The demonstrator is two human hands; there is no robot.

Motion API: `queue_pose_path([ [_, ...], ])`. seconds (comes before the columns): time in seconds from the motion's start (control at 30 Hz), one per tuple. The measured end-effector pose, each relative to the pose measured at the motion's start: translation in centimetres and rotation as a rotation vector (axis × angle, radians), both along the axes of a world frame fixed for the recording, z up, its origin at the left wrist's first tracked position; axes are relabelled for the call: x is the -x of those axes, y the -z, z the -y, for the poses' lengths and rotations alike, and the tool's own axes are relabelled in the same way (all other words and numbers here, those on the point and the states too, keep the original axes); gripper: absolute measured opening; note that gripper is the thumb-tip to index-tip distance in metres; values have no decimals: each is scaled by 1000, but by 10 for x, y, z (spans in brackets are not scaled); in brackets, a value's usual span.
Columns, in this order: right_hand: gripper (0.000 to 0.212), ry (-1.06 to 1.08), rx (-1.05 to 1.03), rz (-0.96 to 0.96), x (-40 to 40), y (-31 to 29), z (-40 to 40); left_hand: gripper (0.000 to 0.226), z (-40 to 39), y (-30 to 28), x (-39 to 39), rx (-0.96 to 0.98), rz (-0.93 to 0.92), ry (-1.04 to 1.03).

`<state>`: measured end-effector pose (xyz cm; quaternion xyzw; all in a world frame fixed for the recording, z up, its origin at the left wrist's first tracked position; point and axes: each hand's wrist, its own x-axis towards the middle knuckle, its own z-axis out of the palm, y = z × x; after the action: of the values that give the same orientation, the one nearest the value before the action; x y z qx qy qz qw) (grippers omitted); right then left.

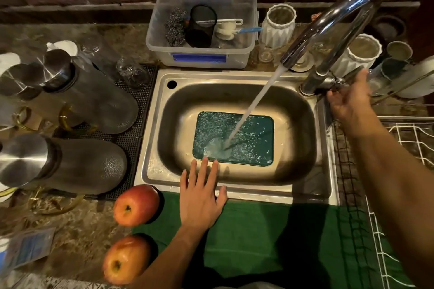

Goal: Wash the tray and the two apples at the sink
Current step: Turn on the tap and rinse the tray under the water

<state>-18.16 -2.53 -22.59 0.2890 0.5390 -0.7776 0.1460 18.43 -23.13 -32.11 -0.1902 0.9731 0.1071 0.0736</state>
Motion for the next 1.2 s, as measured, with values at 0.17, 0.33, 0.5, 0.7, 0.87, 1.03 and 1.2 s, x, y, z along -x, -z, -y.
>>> queue_pose_path([
  [0.17, 56, -25, 22, -7, -3, -1, -1, 75, 0, 0, 0, -7, -1, -4],
  [0.33, 56, -2, 30, -29, -7, -4, 3, 75, -1, -2, 1, -10, 10, -8],
  [0.5, 52, 122, 13, -53, -5, -7, 11, 75, -1, -3, 2, -9, 15, -6],
  [0.7, 43, 54, -45, -51, -2, 2, 10, 72, -3, -8, 4, 4, 24, -16],
  [0.87, 24, -5, -404, -127, -43, 31, 21, 72, 4, -17, 24, -75, 32, -149],
  [1.03, 26, -337, -469, 46, -110, 89, 42, 65, 45, -2, 80, -353, -23, -222],
  [1.2, 23, -480, -463, 252, -121, 118, 45, 56, 83, 33, 125, -560, 21, -442],
])
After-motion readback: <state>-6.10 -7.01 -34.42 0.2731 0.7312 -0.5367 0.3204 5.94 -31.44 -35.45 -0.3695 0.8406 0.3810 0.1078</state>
